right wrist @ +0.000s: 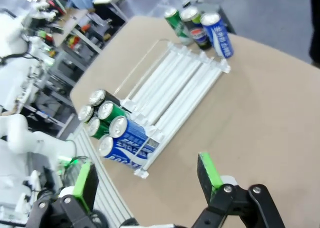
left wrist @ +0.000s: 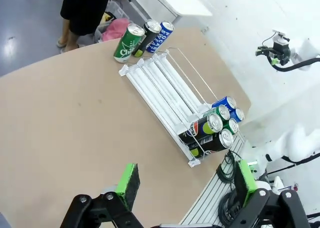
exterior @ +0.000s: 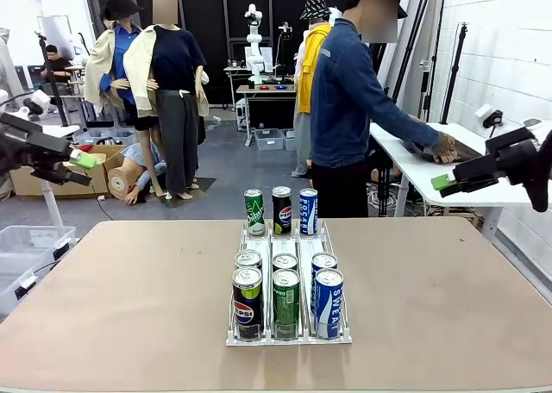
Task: Retrieve and hand over the desired beverage to the person.
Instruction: Pick up a can of the same type that the person held from the Automatic Can Dispenser.
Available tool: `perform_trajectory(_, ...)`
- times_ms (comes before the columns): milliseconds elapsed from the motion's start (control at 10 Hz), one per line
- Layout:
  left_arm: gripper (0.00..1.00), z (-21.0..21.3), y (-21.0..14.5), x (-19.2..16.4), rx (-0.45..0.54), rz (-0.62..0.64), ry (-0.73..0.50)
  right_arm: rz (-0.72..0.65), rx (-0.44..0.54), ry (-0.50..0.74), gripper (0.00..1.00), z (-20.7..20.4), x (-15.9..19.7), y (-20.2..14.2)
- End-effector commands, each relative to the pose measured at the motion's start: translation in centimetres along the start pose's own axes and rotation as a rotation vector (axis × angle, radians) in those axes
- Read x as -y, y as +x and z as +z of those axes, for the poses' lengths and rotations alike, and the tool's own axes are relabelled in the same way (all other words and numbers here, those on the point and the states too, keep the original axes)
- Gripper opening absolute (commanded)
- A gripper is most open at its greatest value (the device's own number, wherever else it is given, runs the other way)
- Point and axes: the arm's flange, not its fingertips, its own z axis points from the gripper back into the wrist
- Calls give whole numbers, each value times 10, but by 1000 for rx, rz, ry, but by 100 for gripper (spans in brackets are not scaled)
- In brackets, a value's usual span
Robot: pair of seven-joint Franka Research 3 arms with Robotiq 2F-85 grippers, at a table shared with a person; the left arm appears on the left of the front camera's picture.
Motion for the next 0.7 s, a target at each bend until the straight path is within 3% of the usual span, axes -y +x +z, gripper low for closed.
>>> perform_trajectory(0, 100, 10, -2, -26, 67, 12, -71, 6, 78, 85, 100, 8, 11, -11)
perform_trajectory(600, 100, 32, -34, -52, 153, 38, -111, -5, 218, 107, 100, 48, 12, -47)
